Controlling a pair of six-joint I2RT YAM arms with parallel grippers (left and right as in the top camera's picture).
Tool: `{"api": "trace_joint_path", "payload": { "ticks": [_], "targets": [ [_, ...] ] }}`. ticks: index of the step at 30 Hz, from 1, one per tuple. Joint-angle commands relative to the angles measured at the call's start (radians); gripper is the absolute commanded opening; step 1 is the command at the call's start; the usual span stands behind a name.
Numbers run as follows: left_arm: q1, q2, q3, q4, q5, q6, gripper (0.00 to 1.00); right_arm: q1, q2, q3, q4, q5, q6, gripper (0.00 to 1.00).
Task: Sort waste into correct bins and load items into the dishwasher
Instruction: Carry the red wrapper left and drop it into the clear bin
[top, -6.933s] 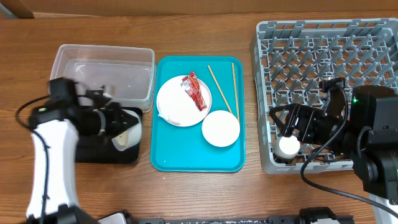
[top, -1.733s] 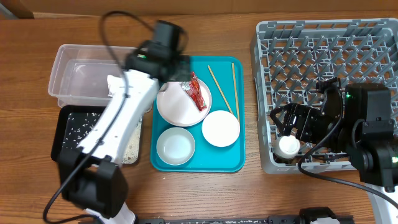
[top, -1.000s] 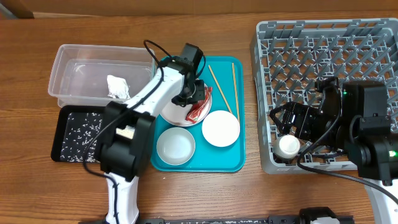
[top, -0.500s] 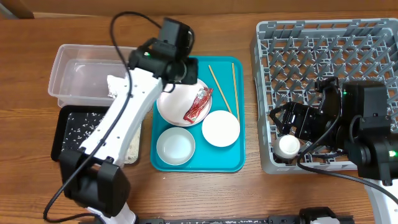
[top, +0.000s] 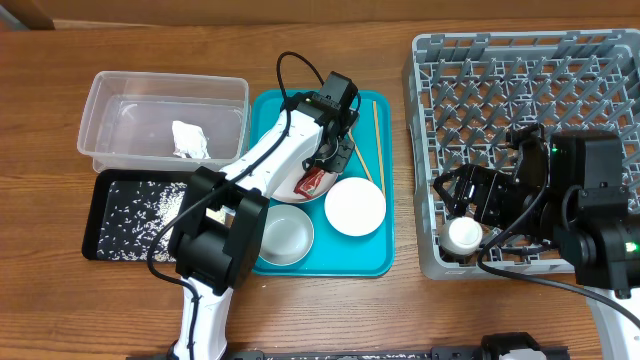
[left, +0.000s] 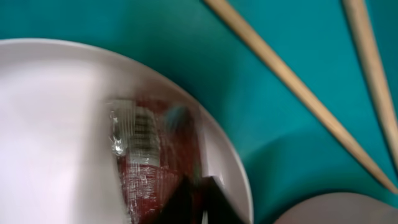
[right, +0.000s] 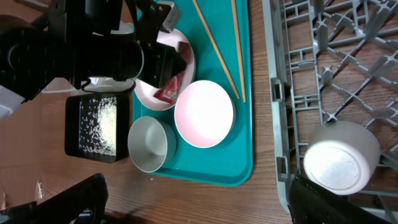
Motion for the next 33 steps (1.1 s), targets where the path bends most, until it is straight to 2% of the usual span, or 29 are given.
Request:
{"api": "trace_joint_path", "payload": {
  "ticks": [1,7,10,13,18,19,20,21,22,23,24,25,33],
  "targets": [
    [0.008,-0.025,0.028,-0.040,-0.090,-0.078,0.04,0.000,-0.005,0.014,0.003,0.010,-0.007,0.95],
    [0.049,-0.152,0.158,-0.245,-0.194,-0.183,0.04,0.000,-0.005,0.014,0.003,0.010,-0.007,0.95],
    [0.122,-0.264,0.183,-0.324,-0.269,-0.286,0.04,0.000,-0.004,0.014,-0.002,0.009,-0.007,0.95],
    [0.220,-0.317,0.182,-0.342,-0.298,-0.347,0.04,0.000,-0.004,0.014,-0.007,0.009,-0.006,0.95],
    [0.401,-0.294,0.168,-0.312,-0.220,-0.361,0.05,0.000,-0.004,0.014,-0.006,0.009,-0.007,0.95],
    [0.428,-0.281,0.165,-0.306,-0.193,-0.360,0.13,0.000,-0.004,0.014,-0.004,0.009,-0.007,0.95],
    [0.451,-0.264,0.164,-0.298,-0.153,-0.345,0.27,0.000,-0.005,0.014,-0.002,0.009,-0.006,0.95],
    [0.468,-0.251,0.164,-0.289,-0.112,-0.319,0.49,0.000,-0.004,0.014,-0.001,0.010,-0.006,0.95],
    [0.481,-0.240,0.164,-0.284,-0.069,-0.285,0.64,0.000,-0.005,0.014,0.003,0.009,-0.006,0.95],
    [0.490,-0.236,0.164,-0.283,-0.041,-0.253,0.86,0.000,-0.004,0.014,0.007,0.009,-0.006,0.95],
    [0.492,-0.237,0.165,-0.285,-0.034,-0.234,0.96,0.000,-0.004,0.014,0.011,0.009,-0.007,0.95],
    [0.492,-0.245,0.169,-0.294,-0.034,-0.218,1.00,0.000,-0.004,0.014,0.012,0.009,-0.006,0.95],
    [0.416,-0.453,0.201,-0.428,-0.033,-0.147,1.00,0.000,-0.004,0.014,0.011,0.009,-0.006,1.00]
  ]
}}
